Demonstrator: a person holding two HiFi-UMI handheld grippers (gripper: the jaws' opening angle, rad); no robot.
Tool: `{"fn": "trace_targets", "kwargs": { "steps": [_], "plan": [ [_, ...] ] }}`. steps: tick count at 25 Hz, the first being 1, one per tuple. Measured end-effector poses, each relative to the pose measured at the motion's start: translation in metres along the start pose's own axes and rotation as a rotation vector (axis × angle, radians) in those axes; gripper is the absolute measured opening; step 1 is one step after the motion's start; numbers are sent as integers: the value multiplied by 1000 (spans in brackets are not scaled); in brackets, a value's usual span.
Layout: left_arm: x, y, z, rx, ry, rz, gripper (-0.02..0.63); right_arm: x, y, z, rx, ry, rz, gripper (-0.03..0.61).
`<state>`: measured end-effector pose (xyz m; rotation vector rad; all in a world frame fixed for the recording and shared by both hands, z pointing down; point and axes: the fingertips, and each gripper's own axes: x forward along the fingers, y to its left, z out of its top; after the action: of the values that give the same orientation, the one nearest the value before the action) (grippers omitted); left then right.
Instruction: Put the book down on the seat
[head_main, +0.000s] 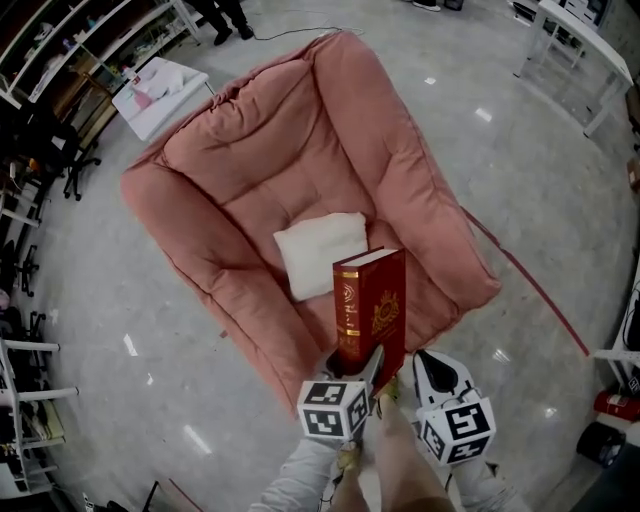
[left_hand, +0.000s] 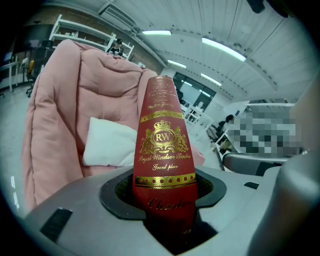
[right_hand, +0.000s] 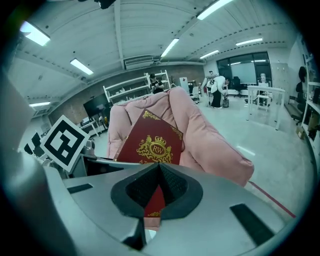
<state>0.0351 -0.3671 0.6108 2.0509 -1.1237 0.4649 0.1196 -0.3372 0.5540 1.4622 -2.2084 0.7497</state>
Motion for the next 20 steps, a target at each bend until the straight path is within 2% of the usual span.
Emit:
{"fn": "trace_targets", "kwargs": {
  "steps": [10,20],
  "plan": [
    [81,37,-22,-48,71,21,245,56,-26,-32,48,64,11,5],
    [135,62,-46,-94,144,18,247,85,-46,-48,91,87,-10,5]
  ]
}}
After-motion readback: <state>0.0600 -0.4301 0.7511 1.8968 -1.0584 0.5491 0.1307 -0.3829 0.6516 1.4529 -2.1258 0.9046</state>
